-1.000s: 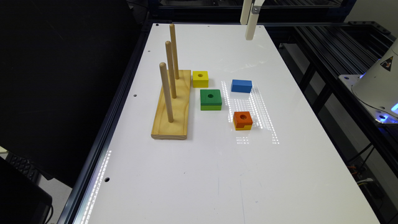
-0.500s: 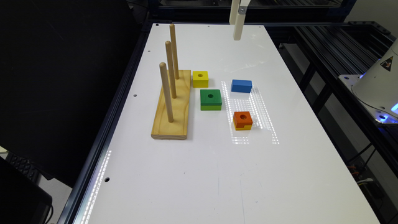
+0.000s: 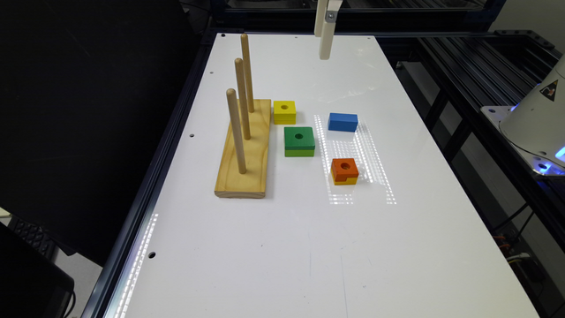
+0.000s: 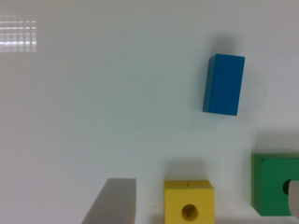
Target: Pick up yellow block.
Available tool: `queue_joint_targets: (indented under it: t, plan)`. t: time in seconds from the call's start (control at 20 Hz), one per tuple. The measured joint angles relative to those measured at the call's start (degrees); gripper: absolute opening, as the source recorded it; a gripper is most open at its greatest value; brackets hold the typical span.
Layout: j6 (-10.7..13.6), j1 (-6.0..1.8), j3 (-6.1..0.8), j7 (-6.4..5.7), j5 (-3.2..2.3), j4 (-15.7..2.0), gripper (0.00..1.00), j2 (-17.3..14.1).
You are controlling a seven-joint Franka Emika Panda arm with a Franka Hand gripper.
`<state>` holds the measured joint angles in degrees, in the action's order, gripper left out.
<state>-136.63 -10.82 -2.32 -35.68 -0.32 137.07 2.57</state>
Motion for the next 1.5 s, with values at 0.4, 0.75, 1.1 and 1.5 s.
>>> queue_joint_targets:
  t: [0.4,0.75,1.1,1.5]
  plan:
    - [0.0,-0.08,-0.31,-0.25,0.00,-2.04,1.00,-2.1]
    - [0.0,-0.61,-0.23,-0.16,-0.03,-3.94,1.00,-3.6]
    - [0.0,-0.80,-0.23,-0.13,-0.04,-4.42,1.00,-4.0]
    - [-2.0,-0.92,-0.25,-0.11,-0.06,-4.44,1.00,-7.1]
